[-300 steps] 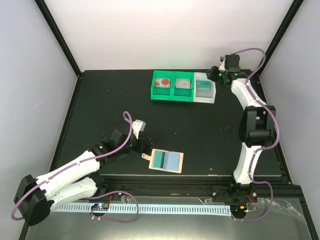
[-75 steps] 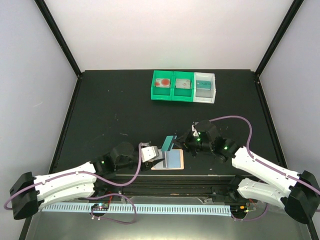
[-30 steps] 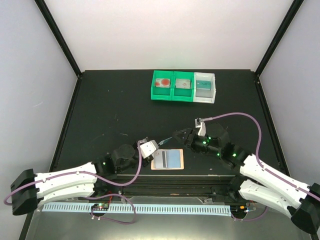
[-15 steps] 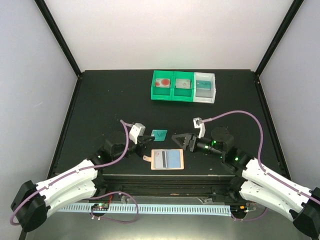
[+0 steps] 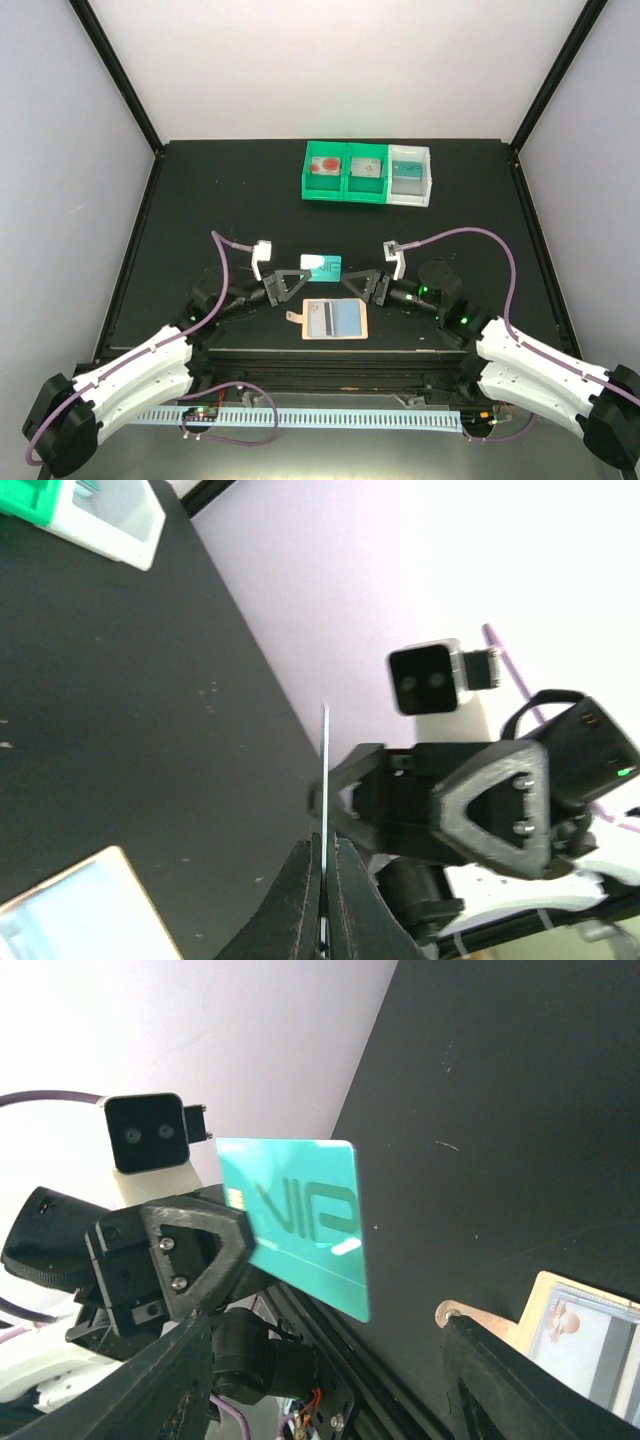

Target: Take the credit cards out of the card holder

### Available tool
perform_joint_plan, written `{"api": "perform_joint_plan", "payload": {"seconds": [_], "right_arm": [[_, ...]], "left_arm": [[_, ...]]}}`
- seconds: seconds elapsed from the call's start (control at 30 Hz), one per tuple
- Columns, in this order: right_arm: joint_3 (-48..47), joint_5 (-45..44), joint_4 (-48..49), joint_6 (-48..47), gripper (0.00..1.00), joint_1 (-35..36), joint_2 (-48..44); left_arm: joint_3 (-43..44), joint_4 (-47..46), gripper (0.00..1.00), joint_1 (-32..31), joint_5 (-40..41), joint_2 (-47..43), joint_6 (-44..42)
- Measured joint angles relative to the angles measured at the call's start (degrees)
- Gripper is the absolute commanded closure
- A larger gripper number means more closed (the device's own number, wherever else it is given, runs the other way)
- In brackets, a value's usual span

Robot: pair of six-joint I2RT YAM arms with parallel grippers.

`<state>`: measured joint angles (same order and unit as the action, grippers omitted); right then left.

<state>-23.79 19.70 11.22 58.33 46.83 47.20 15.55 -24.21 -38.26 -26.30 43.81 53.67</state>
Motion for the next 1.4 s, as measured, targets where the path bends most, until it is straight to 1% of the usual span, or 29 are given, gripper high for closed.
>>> {"api": "perform_joint_plan", "payload": {"seconds": [0.1,0.17,0.3,0.43,0.5,0.6,0.67,0.73,0.87,0.9,0.93,1.07,1.1,1.17,1.23,1.27,1.3,1.33,1.4], "right_arm": [[0.8,0.0,1.6,1.9,0.37,0.0,0.2],[1.1,0.0,2.7,3.0,0.41,0.0,0.4],[1.2,0.5,6.3,5.1,0.52,0.0,1.4],[1.2,2.0,10.5,6.7,0.56,0.0,4.0],[1.2,2.7,12.1,7.3,0.61,0.0,5.4],[1.2,3.6,14.1,8.2,0.77,0.0,7.1],[1.2,4.0,15.0,9.0,0.89,0.0,7.7],[1.2,4.3,15.8,9.4,0.98,0.0,7.8],[1.6,4.4,17.9,10.0,0.99,0.0,7.2],[1.7,4.4,18.1,10.1,0.99,0.1,6.9],[1.7,4.5,18.1,10.1,0.99,0.1,6.8],[1.6,4.1,17.7,9.5,0.99,0.0,6.7],[1.4,3.6,16.9,9.2,0.99,0.0,6.6],[0.8,2.9,15.3,8.2,0.99,0.0,6.4],[-0.3,2.0,13.5,7.0,0.99,0.0,6.3],[-0.9,1.6,12.7,6.4,0.99,0.0,6.3],[-1.3,1.1,12.2,6.0,0.99,0.0,6.3],[-1.6,0.8,11.8,5.5,0.99,0.0,6.3],[-2.6,0.0,9.7,3.9,0.99,-0.3,6.3]], "left_arm": [[-0.9,-2.5,0.99,0.0,-0.8,-1.6,4.0],[-1.5,-4.0,0.98,0.0,-1.2,-2.6,6.6],[-1.9,-5.9,0.99,0.0,-2.1,-3.1,9.6],[-2.4,-8.0,0.98,0.0,-2.6,-2.8,12.0],[-3.1,-9.6,0.98,0.0,-2.7,-2.5,13.4],[-4.4,-11.8,0.98,0.0,-2.7,-1.7,15.2],[-5.0,-12.7,0.98,0.0,-2.7,-1.4,16.0],[-5.3,-13.2,0.98,0.0,-2.7,-1.4,16.5],[-5.3,-13.5,0.98,0.0,-2.6,-1.3,17.1],[-5.3,-13.6,0.97,0.0,-2.6,-1.4,17.1],[-5.3,-13.6,0.92,0.0,-2.5,-1.4,17.1],[-5.3,-12.8,0.59,0.0,-2.0,-1.7,16.7],[-5.3,-11.9,0.55,0.0,-1.7,-2.0,16.8],[-5.2,-9.8,0.37,0.0,-1.2,-2.8,16.0],[-5.2,-7.5,0.21,0.0,-0.9,-3.4,14.5],[-5.1,-6.2,0.14,0.0,-0.8,-3.7,13.8],[-5.1,-4.9,0.05,0.0,-0.7,-4.1,12.8],[-5.0,-3.5,0.01,0.0,-0.5,-4.3,12.1],[-4.7,-0.5,0.01,0.0,0.0,-4.9,10.4]]}}
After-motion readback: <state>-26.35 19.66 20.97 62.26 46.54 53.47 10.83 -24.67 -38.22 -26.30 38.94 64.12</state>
